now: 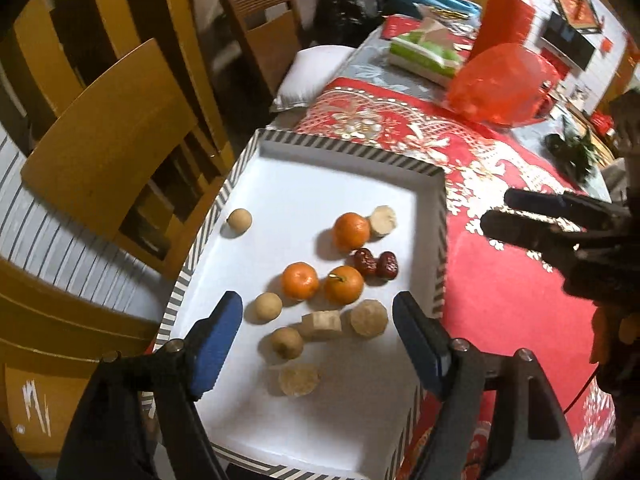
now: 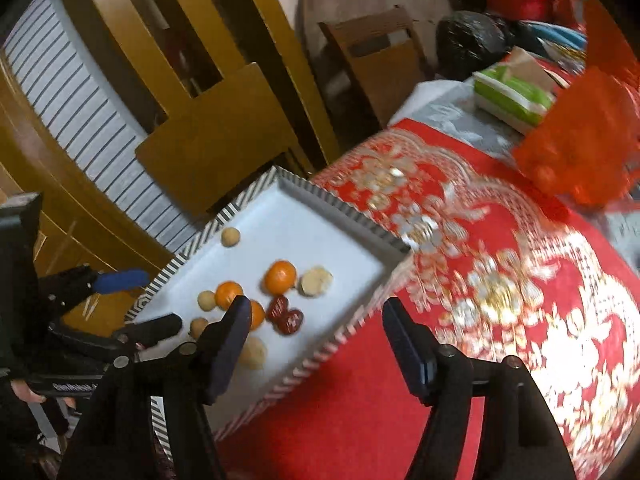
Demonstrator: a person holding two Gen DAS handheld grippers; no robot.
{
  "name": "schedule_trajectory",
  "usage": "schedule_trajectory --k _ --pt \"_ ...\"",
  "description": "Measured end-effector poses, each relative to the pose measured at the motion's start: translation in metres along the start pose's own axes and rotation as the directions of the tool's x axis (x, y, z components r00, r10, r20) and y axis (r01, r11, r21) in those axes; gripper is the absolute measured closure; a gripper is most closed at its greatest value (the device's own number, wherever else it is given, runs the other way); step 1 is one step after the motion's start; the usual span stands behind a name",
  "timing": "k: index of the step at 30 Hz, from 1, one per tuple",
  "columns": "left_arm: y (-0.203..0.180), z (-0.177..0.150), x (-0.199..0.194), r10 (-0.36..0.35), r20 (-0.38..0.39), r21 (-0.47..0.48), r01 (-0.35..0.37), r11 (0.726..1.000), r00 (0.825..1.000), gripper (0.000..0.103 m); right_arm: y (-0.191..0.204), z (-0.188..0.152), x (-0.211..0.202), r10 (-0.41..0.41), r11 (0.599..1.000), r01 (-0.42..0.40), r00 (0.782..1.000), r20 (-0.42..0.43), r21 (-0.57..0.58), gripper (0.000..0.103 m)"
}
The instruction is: Organize fruits
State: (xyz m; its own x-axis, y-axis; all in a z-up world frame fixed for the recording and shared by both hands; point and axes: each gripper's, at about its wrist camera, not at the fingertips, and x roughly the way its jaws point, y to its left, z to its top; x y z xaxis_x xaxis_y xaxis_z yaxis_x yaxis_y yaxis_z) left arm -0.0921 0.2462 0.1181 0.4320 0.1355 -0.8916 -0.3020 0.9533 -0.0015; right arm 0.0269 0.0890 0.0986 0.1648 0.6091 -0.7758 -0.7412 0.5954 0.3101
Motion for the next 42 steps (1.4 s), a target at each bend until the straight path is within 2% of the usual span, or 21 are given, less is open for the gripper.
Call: schedule_trajectory --k 6,8,11,13,15,17,20,24,28,32,35,42 --pt "0.007 -0.005 -0.013 -0.072 0.014 0.108 0.070 0.992 0.997 0.026 0.010 -0.014 -0.013 -0.089 0.992 0.087 0.996 0.017 0.093 0.030" --pt "0.017 -0.010 -0.022 -0.128 0.016 0.153 0.124 0.981 0.992 0.026 0.023 -0.021 -0.017 -0.123 0.983 0.119 0.992 0.023 0.141 0.029" --pt "0.035 -0.026 -0.034 -0.190 0.002 0.235 0.184 0.954 0.982 0.025 0.052 -0.033 -0.018 -0.213 0.958 0.208 0.977 0.005 0.196 0.028" --pt "0.047 -0.040 -0.044 -0.208 -0.004 0.295 0.200 0.934 0.978 0.025 0.066 -0.039 -0.018 -0.216 0.948 0.208 0.976 0.006 0.242 0.026" --pt "0.060 -0.055 -0.056 -0.208 -0.006 0.334 0.198 0.921 0.978 0.025 0.087 -0.042 -0.014 -0.248 0.929 0.244 0.969 -0.023 0.278 0.026" --pt "0.074 -0.069 -0.069 -0.243 0.004 0.353 0.226 0.908 0.970 0.021 0.104 -0.044 -0.011 -0.212 0.932 0.213 0.977 -0.034 0.295 0.025" --pt "0.090 -0.090 -0.075 -0.242 -0.022 0.374 0.232 0.898 0.970 0.017 0.129 -0.049 -0.006 -0.233 0.919 0.240 0.971 -0.058 0.312 0.025" --pt "0.104 -0.112 -0.078 -0.229 -0.041 0.394 0.226 0.891 0.973 0.017 0.151 -0.052 -0.002 -0.197 0.909 0.212 0.977 -0.077 0.360 0.025" --pt "0.105 -0.123 -0.087 -0.227 -0.015 0.415 0.213 0.885 0.974 0.017 0.161 -0.054 -0.004 -0.182 0.895 0.195 0.981 -0.069 0.401 0.025" --pt "0.107 -0.125 -0.094 -0.275 -0.001 0.400 0.252 0.881 0.961 0.017 0.164 -0.054 -0.009 -0.207 0.887 0.226 0.974 -0.090 0.403 0.024" --pt "0.105 -0.121 -0.090 -0.275 -0.003 0.399 0.253 0.881 0.961 0.017 0.161 -0.053 -0.010 -0.225 0.882 0.252 0.968 -0.114 0.398 0.024" --pt "0.107 -0.107 -0.085 -0.288 -0.004 0.380 0.268 0.885 0.957 0.017 0.152 -0.043 -0.009 -0.220 0.878 0.245 0.970 -0.108 0.410 0.024"
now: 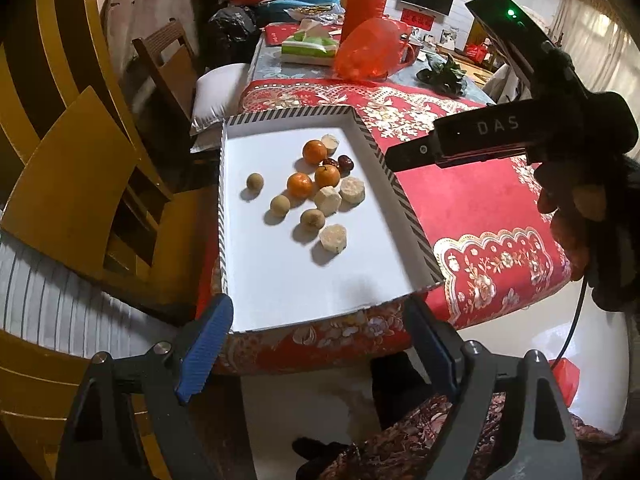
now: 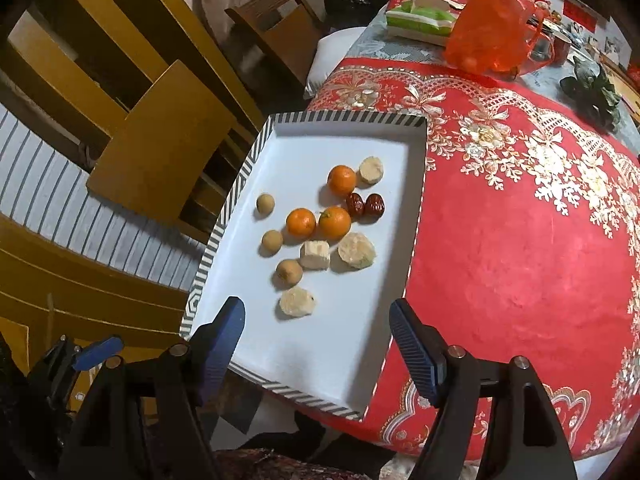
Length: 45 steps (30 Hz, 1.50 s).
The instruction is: Organize fruits
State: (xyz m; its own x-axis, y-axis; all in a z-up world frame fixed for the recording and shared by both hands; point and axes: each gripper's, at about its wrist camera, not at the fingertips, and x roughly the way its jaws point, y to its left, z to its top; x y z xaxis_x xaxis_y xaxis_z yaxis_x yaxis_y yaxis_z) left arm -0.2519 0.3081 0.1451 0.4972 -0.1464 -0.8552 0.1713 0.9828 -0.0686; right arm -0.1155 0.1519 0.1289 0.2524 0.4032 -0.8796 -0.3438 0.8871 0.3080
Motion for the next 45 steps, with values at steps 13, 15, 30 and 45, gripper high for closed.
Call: schedule_trajectory --k 13,15,30,45 --pt "0.000 0.032 0.021 -0.065 0.005 -0.080 0.065 0.995 0.998 0.015 -0.011 0.013 0.007 0.039 0.998 -0.038 0.999 0.016 -0.041 0.023" --pt "-0.001 0.042 0.028 -0.029 0.005 -0.113 0.030 0.993 1.000 0.014 -0.023 0.018 0.006 0.039 0.998 -0.037 0.999 0.035 -0.049 0.023" --pt "0.000 0.112 0.094 0.229 -0.034 -0.477 -0.217 0.851 0.973 0.014 -0.090 0.079 -0.001 0.125 0.959 -0.089 0.985 0.121 -0.270 0.016" --pt "0.024 0.128 0.119 0.304 -0.038 -0.477 -0.284 0.832 0.952 0.014 -0.076 0.093 0.052 0.068 0.942 -0.051 0.997 0.041 -0.331 0.013"
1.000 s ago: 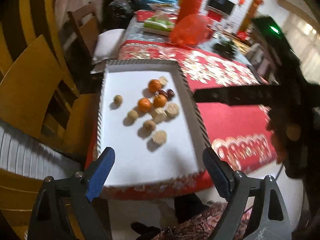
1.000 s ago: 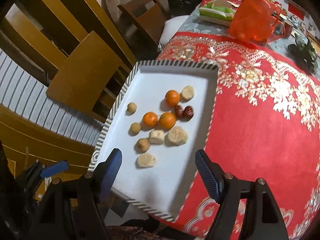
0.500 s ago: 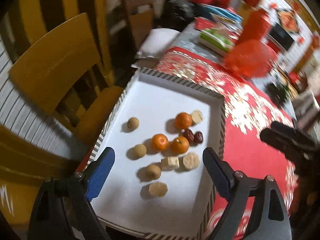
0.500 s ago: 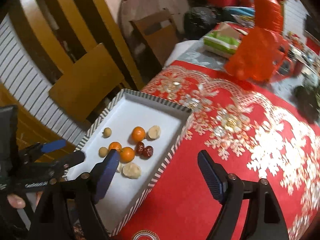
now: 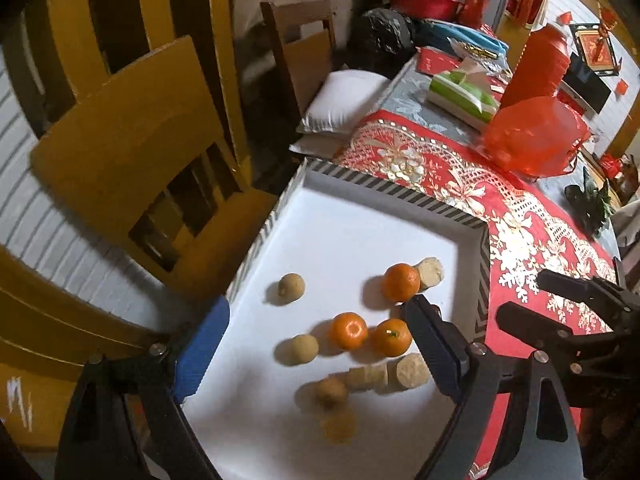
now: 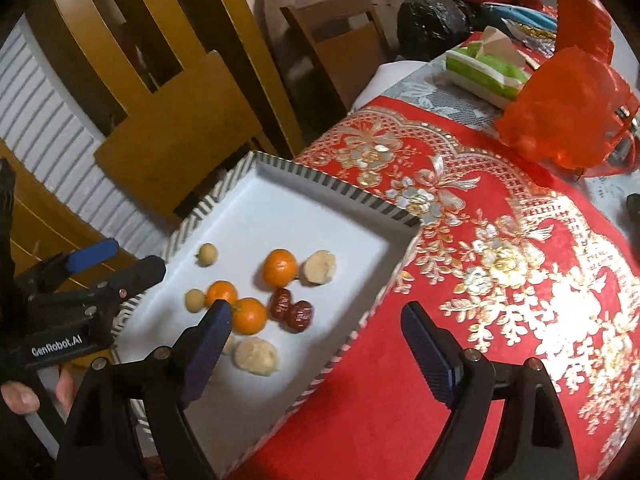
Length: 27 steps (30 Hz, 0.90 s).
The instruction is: Organize fruits
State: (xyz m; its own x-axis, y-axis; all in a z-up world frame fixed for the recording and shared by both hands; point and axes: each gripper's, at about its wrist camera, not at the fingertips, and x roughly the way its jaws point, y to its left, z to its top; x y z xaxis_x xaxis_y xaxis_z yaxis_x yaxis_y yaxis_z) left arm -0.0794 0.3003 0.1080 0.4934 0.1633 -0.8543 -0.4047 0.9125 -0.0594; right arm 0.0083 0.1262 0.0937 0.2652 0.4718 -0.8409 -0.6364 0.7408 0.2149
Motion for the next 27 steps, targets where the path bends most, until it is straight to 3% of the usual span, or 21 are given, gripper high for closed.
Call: schedule_trajectory --k 6,9,16,22,27 --pt "-0.006 0.006 0.018 0.012 -0.031 -0.009 -0.013 1.000 0.999 0.014 -0.013 -0.004 0.003 0.000 1.000 0.000 0.999 -0.038 -0.004 0.013" --pt "-0.015 0.003 0.013 0.038 -0.003 -0.009 -0.038 0.999 0.999 0.014 -0.013 -0.005 0.002 0.022 0.999 -0.024 0.999 -0.048 -0.043 0.013" --pt "-0.032 -0.021 -0.018 0.127 0.005 -0.112 -0.125 0.986 0.992 0.014 -0.014 -0.008 -0.011 0.095 0.979 -0.102 0.994 -0.049 -0.179 0.013" --pt "-0.027 -0.034 -0.028 0.122 -0.030 -0.176 -0.125 0.976 0.992 0.013 -0.010 -0.007 -0.008 0.141 0.965 -0.154 0.987 -0.078 -0.210 0.012" --pt "-0.015 -0.035 -0.016 0.063 -0.049 -0.194 -0.071 0.978 0.997 0.013 -0.007 -0.004 0.006 0.105 0.974 -0.120 0.991 -0.085 -0.195 0.012"
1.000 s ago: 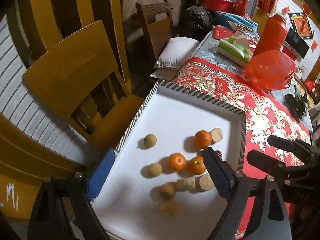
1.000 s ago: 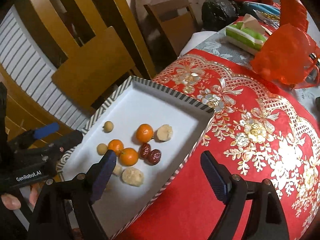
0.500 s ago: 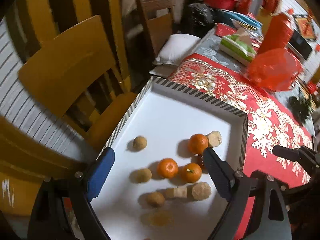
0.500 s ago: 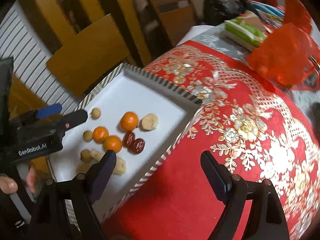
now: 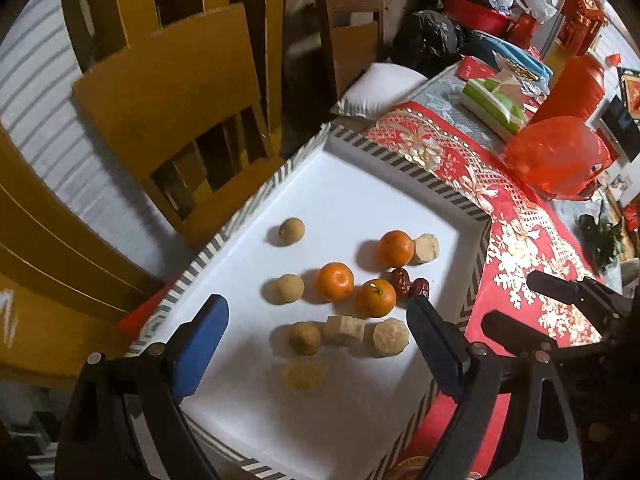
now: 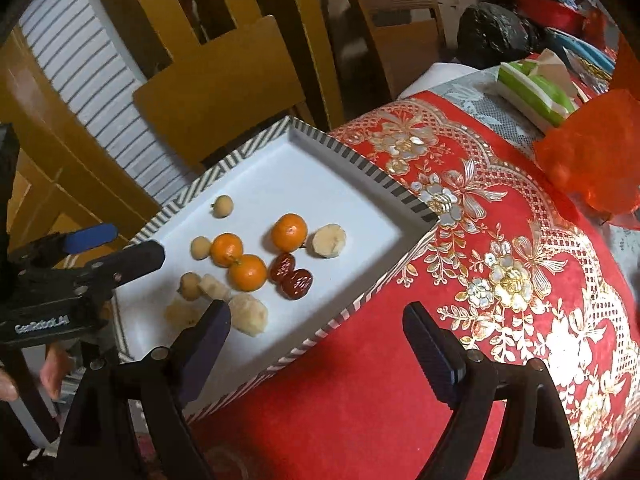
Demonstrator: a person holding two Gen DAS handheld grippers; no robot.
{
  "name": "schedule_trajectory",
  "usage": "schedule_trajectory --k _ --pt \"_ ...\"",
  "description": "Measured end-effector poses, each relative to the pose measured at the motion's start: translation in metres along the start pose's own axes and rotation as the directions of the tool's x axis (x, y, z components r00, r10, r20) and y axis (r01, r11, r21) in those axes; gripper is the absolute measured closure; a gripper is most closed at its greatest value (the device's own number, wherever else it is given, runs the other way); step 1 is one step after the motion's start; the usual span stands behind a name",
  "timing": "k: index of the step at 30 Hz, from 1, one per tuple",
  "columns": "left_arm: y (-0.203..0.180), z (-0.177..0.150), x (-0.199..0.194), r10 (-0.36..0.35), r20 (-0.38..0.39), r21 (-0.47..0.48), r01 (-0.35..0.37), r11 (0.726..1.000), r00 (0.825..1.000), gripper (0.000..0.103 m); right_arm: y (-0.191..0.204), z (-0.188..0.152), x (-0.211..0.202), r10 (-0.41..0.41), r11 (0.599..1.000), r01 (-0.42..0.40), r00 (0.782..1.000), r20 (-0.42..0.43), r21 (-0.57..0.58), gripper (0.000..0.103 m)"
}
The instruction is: Organize fruits
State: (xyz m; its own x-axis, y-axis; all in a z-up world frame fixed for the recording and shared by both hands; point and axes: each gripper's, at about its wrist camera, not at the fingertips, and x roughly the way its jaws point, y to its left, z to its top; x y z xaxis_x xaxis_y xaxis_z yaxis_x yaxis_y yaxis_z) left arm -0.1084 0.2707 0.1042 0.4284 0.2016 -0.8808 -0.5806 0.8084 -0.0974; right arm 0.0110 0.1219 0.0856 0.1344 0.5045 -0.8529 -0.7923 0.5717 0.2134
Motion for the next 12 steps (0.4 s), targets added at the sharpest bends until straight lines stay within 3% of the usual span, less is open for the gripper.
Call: schedule_trajectory --k 12 --pt "0.003 0.000 0.013 0.002 -0.008 0.036 -0.001 0.999 1.000 0.013 0.012 -0.003 0.011 -0.026 0.999 0.025 0.999 -0.031 -0.022 0.012"
